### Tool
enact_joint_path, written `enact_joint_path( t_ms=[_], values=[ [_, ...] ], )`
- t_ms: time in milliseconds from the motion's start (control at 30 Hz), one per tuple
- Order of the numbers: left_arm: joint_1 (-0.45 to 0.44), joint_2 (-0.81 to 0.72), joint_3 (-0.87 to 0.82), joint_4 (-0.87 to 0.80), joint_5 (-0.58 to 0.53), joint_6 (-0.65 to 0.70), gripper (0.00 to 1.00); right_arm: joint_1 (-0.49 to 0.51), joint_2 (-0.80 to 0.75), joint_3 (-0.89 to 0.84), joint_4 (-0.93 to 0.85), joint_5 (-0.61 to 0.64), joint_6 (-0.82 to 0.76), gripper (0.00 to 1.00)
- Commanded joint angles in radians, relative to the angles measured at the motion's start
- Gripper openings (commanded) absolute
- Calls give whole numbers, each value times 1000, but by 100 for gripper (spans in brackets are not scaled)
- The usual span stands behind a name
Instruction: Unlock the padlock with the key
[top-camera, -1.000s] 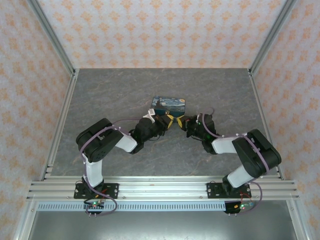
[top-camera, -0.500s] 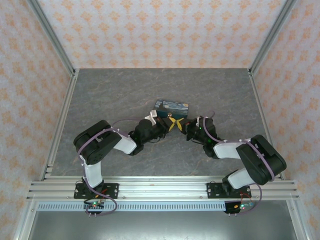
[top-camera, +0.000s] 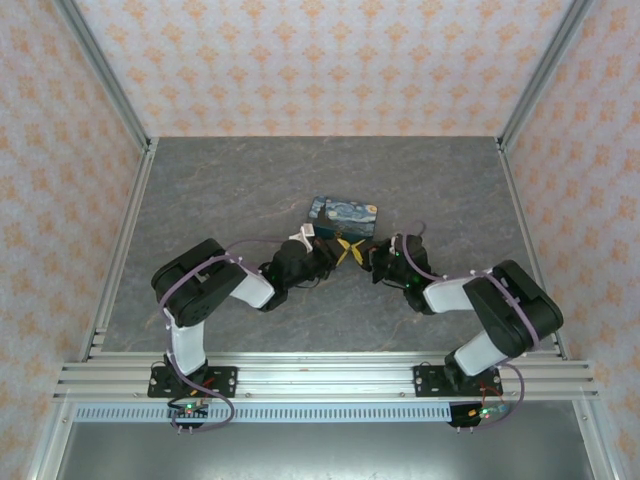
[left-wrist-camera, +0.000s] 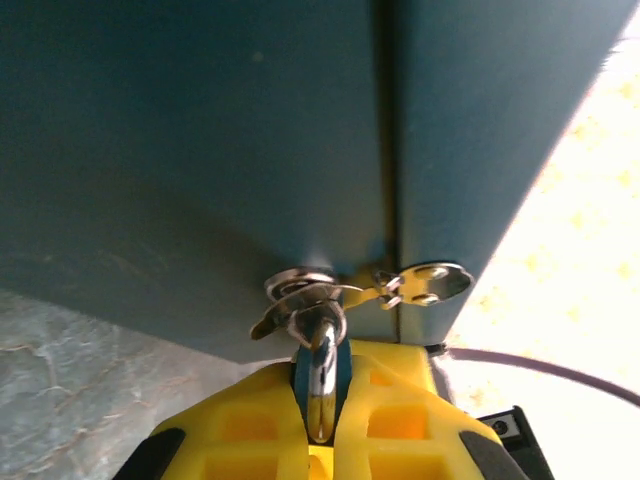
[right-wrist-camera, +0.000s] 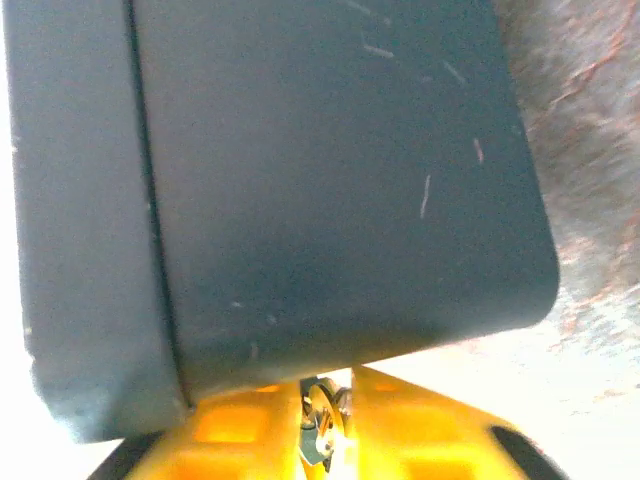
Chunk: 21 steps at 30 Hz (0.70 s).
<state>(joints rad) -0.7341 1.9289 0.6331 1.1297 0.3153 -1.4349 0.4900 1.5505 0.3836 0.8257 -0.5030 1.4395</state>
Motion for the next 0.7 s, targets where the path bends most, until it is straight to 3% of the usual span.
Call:
enact_joint_path(
  t_ms=[0,133,333,433,667],
  values=[
    [-31,47,3,95,54,37,0,-14,-7,36,-12,-36,-46,37],
    [-18,72,-7,104,42,47,0,-19,-78,17,-107,-48,-108,56],
    [1,79,-7,87,57,57,0,-27,-264,19,-422,-32,-315,62],
    [9,75,-6,59,74,50,0,-27,-323,99,-654,-22,-576,61],
    [28,63,18,-34,150,42,0,-2,-307,212,-804,-42,-987,46]
  ],
)
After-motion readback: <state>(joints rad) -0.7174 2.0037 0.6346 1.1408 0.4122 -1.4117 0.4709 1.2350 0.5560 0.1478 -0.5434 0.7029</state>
